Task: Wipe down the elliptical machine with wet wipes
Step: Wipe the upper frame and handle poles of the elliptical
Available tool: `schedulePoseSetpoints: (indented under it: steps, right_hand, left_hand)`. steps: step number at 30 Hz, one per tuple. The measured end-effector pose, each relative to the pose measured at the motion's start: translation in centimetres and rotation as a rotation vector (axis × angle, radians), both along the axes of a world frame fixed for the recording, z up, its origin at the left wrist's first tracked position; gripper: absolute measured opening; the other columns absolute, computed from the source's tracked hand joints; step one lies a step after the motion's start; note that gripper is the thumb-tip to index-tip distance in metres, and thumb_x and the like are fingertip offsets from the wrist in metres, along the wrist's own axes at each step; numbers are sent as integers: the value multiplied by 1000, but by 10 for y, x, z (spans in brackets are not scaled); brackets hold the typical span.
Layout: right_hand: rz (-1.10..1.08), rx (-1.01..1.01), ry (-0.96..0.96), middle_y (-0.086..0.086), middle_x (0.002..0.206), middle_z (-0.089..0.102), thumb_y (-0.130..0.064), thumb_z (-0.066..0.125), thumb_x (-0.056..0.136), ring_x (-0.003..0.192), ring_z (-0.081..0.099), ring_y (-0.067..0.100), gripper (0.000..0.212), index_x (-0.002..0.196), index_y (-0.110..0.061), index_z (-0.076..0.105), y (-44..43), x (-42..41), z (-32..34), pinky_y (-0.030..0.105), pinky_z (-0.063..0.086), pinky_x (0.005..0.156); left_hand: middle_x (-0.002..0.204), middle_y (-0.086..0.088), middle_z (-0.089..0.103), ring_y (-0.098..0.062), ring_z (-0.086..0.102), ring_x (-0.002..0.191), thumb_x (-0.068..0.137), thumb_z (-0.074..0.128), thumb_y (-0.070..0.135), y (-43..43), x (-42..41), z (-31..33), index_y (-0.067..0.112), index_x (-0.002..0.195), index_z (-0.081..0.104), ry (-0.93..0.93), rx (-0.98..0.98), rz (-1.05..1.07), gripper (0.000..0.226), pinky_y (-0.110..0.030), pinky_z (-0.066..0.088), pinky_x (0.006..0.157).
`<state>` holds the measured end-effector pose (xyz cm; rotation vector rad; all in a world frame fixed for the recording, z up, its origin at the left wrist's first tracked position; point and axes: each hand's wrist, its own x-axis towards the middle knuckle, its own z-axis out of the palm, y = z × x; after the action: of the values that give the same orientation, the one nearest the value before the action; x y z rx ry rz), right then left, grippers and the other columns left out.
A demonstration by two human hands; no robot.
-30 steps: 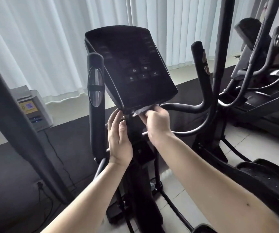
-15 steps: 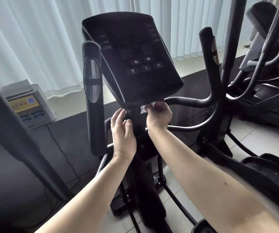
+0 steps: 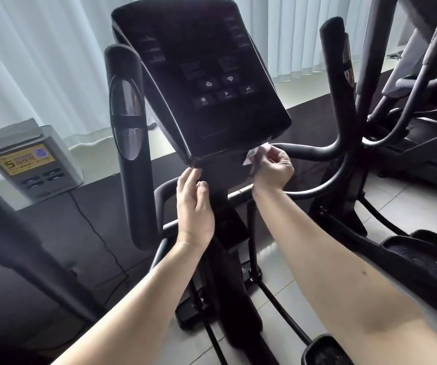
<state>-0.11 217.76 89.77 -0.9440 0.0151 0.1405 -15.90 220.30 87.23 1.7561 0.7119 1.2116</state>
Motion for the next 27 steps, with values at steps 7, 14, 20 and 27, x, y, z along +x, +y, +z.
schedulePoseSetpoints:
  steps: [7,14,20,27]
  right_hand:
    - [406,-110,-195,9,75,73,7,78,82,69,72,20,15,84,0,65,7,-81,-26,29,60,69]
    - [128,-45,-33,19,74,64,3,72,89,53,61,15,12,90,3,61,-5,2,-15,27,57,57]
    - [195,-63,-56,6,58,62,16,62,87,57,57,22,33,71,-11,55,9,-21,-25,36,50,63]
    - [444,-84,22,14,72,64,25,69,77,58,66,18,28,77,-1,59,14,-61,-44,29,57,61]
  left_hand:
    - [152,4,45,-4,43,138,110,38,16,1,-1,2,6,145,53,28,7,0,39,-4,32,107]
    - [152,5,45,-8,41,141,109,42,18,3,3,-4,10,144,55,15,10,-4,39,-11,30,114]
    - [151,4,45,-10,42,141,102,41,27,6,3,-11,12,145,55,10,43,-5,48,-16,31,116]
    - [146,2,52,4,46,133,104,43,18,8,-1,-22,8,141,58,35,58,-17,41,-6,34,105]
